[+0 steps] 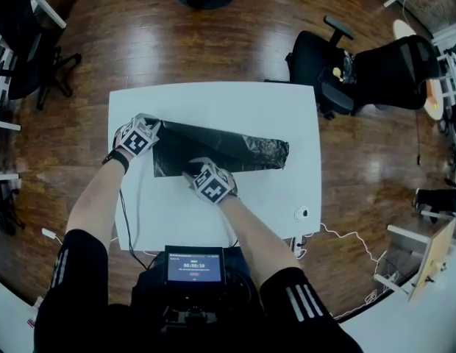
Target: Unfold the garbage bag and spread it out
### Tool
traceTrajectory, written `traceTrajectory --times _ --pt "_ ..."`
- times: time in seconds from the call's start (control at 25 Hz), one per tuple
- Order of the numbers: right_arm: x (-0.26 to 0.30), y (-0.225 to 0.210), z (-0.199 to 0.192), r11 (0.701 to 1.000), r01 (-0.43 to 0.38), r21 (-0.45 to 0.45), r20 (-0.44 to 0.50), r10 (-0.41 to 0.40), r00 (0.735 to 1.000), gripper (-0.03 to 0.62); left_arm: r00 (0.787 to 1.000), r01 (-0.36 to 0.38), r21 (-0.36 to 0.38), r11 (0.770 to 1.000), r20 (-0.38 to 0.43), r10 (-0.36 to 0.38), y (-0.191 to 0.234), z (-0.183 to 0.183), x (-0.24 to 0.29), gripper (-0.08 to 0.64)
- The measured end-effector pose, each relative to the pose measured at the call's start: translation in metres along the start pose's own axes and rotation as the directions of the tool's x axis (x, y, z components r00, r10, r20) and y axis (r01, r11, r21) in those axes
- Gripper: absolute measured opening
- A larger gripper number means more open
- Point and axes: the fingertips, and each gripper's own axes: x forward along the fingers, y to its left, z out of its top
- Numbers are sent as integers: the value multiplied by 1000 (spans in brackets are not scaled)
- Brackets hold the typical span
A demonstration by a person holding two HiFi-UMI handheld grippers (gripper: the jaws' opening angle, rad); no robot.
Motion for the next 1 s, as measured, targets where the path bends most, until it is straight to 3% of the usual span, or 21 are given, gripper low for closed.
traceTrajectory --times 0.2,0.32,0.44,0.56,0.72,0.88,1.0 --pt "1 -1 0 1000 5 -2 1 -5 1000 126 999 32 -8 999 34 -32 -3 13 -22 102" --pt "0 -1 -1 1000 6 -3 3 -6 1000 126 998 9 6 1000 57 -10 -4 21 -45 127" --pt "1 -2 2 1000 4 -10 15 -4 1000 126 994 -15 84 996 109 6 -21 36 -67 127" --pt "1 -2 0 1000 2 -6 7 -2 1000 126 990 13 176 984 133 -37 -61 45 -71 127" --pt "0 -2 -2 1000 0 -4 -3 0 1000 126 996 65 279 958 46 -81 -110 28 -41 121" --pt "-6 -4 6 1000 -4 13 41 4 999 127 997 80 302 950 -43 -70 -128 3 -11 121" --pt "-21 -22 18 998 33 56 104 -39 994 127 995 90 311 946 -73 -71 -131 -7 -1 114"
